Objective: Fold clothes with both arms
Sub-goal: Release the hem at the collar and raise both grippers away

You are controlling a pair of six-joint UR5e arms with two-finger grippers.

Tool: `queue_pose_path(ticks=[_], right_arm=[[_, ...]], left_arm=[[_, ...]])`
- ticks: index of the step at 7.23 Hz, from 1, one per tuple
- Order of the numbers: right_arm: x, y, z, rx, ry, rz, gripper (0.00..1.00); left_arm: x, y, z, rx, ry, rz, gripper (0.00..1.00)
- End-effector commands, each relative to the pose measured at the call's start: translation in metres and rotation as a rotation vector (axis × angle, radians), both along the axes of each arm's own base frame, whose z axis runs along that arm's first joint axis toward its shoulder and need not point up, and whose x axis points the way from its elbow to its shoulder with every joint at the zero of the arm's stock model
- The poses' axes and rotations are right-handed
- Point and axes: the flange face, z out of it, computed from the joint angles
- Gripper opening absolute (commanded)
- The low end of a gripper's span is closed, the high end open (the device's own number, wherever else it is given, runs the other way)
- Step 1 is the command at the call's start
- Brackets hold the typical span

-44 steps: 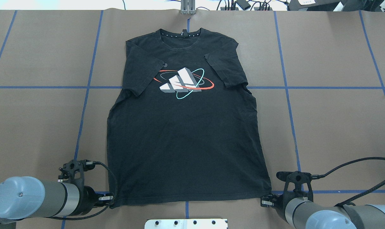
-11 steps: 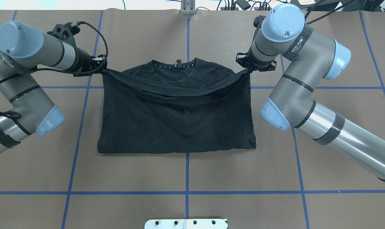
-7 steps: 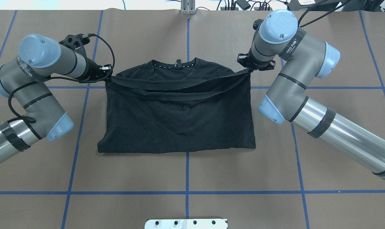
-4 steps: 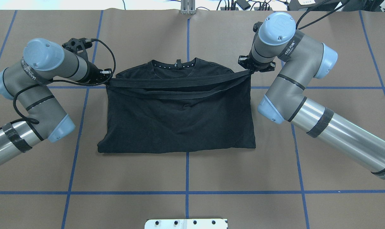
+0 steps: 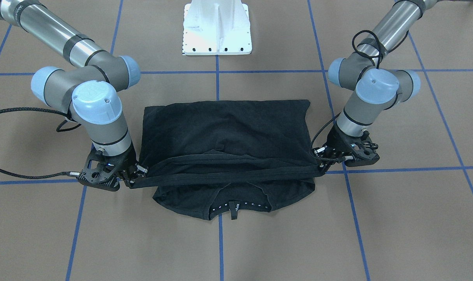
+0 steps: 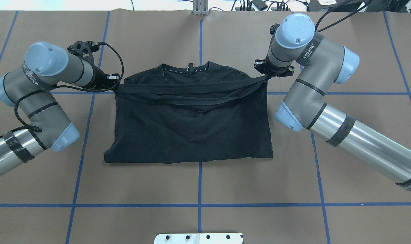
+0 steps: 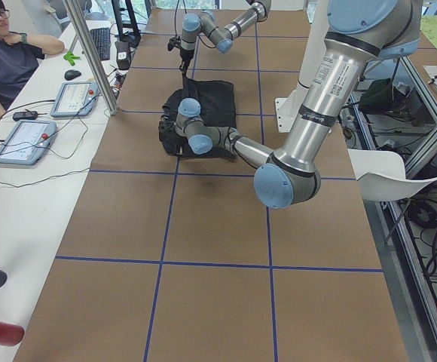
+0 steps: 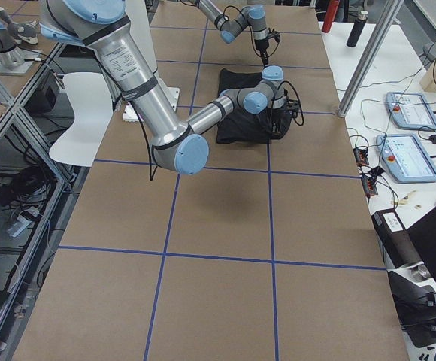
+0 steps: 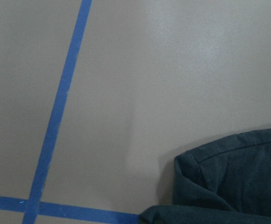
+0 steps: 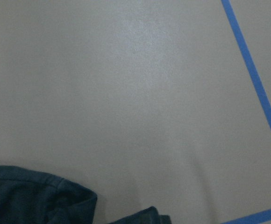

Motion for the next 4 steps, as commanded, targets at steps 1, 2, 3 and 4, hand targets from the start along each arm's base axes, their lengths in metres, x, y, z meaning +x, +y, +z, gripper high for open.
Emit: queue_pose_path(ticks=[1,2,3,4], right_arm=[[0.006,-0.011,-0.03,0.024,-0.025,0.015,0.98],[0.016,-0.017,-0.032,0.006,-0.048,0.005,0.98],[0.026,-0.018,-0.032,-0.006,-0.078,-0.06,0.99],[0.034,-0.017,-0.026,0.016,-0.075,-0.096,0.99]], left_arm=[[-0.026,-0.012,-0.011,0.084,0.008,0.022,1.0],[-0.041,-0.014,-0.018,0.095,0.038,0.075,1.0],[-0.05,-0.007,-0.024,0.098,0.063,0.104,1.0],[-0.06,0.01,-0.022,0.107,0.072,0.11,1.0]])
